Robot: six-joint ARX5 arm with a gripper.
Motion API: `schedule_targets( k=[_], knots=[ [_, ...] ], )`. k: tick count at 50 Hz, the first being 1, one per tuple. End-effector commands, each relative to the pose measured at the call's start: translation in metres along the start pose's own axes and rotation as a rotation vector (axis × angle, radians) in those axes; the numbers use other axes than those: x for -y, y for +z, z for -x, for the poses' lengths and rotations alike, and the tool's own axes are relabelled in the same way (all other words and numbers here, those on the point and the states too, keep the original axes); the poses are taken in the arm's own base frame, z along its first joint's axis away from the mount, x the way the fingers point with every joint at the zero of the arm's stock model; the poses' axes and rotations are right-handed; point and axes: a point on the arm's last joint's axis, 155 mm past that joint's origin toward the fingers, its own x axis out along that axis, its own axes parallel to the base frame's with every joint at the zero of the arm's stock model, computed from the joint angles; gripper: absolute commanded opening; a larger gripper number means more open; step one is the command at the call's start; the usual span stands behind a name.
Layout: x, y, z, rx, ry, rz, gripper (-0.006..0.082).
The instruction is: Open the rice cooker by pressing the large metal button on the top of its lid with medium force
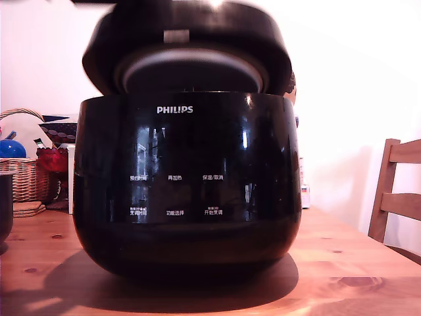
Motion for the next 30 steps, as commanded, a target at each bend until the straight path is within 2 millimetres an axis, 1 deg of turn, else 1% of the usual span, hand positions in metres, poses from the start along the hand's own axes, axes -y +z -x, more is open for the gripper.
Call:
schedule_targets(
  k=[1, 6, 13, 21, 30],
  knots=[
    [-0.008, -0.015, 0.001, -0.036, 0.032, 0.003, -0.0024],
    [-0.021, -0.011, 0.011, -0.031, 0.083, -0.002, -0.0024],
    [-0.047, -0.007, 0.027, -0.024, 0.184, -0.008, -0.0024],
    [-0.078, 0.0, 0.049, -0.007, 0.3, -0.009, -0.0024],
    [-0.11, 0.002, 0.076, -0.002, 0.426, 0.003, -0.0024]
  ],
)
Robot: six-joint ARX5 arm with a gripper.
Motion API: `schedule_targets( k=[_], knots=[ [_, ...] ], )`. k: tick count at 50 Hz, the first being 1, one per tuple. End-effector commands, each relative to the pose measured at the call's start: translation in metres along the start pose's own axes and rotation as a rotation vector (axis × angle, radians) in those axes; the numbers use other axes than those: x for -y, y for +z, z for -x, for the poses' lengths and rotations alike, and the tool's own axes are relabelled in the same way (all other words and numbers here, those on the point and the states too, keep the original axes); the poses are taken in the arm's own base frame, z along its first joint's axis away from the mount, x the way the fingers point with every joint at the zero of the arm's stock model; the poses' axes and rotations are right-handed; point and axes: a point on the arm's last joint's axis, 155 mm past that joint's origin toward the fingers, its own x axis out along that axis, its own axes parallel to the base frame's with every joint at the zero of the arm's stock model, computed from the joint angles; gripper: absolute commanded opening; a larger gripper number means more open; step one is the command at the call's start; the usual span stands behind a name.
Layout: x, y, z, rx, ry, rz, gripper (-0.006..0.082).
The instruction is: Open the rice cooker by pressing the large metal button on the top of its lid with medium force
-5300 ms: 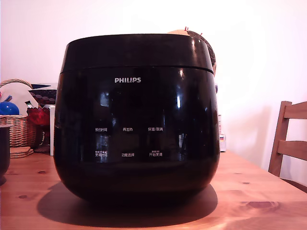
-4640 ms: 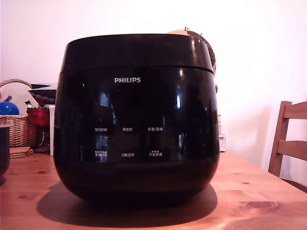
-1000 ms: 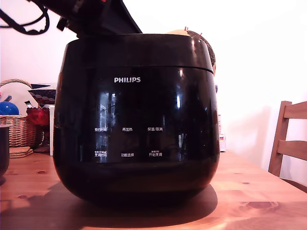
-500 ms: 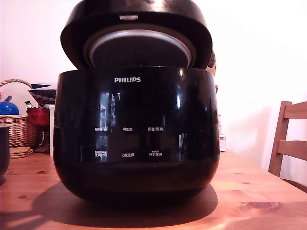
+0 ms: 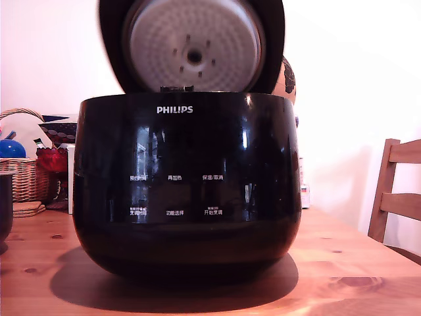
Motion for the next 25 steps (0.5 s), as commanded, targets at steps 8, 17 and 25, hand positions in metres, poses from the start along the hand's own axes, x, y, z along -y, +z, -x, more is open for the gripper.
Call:
schedule_targets(
  k=[8, 17, 25],
  knots=[
    [-0.039, -0.01, 0.012, -0.018, 0.139, -0.005, -0.0024],
    [-0.07, -0.011, 0.025, -0.023, 0.259, -0.01, -0.0024],
    [-0.087, -0.012, 0.034, -0.023, 0.324, -0.003, -0.0024]
  ],
)
